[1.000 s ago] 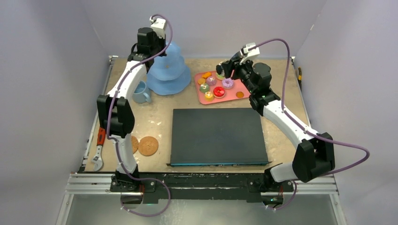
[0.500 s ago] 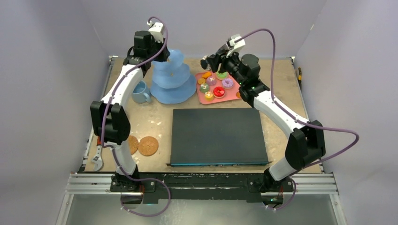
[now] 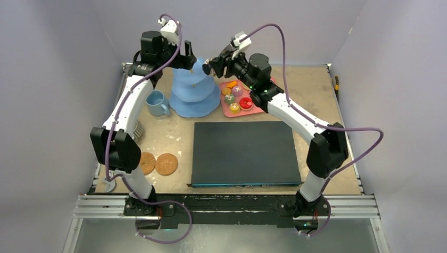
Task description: Serve the afternoon tea
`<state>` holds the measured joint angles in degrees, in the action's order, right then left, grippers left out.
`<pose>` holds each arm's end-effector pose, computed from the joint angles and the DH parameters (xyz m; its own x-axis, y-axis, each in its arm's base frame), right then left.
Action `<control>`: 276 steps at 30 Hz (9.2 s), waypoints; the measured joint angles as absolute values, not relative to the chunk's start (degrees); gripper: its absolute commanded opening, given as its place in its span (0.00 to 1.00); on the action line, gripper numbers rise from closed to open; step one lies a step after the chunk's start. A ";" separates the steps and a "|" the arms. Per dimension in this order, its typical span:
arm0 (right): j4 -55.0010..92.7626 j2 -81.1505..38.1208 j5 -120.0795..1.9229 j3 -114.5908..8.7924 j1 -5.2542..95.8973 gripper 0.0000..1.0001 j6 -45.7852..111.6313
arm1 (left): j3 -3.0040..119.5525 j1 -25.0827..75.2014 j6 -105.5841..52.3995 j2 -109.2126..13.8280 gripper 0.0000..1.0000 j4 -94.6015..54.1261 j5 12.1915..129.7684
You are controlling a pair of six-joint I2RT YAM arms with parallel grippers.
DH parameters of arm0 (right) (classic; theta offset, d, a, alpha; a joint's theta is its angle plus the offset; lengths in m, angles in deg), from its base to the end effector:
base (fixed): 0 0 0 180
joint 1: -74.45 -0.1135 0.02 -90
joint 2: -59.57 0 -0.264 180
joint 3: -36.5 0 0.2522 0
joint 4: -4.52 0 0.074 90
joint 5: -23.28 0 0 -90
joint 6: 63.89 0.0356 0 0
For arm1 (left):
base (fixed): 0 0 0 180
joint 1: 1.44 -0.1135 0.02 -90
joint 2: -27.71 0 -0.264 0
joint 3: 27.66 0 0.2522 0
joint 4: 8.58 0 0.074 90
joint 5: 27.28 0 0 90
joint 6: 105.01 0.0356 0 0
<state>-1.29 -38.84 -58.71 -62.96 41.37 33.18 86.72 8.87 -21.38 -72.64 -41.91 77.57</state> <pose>0.3486 0.2330 0.3923 0.0185 0.1575 -0.9873 -0.6637 0.7405 0.1057 0.4061 -0.0831 0.3985 -0.3688 -0.0419 -0.9286 0.3724 0.9087 -0.1889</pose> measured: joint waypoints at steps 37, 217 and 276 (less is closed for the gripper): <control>6.56 -56.81 -55.15 -84.03 39.42 0.55 24.72 | 93.04 7.99 -18.37 -63.72 0.99 -56.93 66.93; -15.39 -38.36 -69.51 -40.68 40.95 0.49 31.06 | 93.02 7.95 -18.37 -65.30 0.94 -57.70 68.67; -27.76 -50.78 -65.40 -43.02 39.82 0.65 38.69 | 93.02 7.95 -18.24 -65.30 0.94 -57.80 68.70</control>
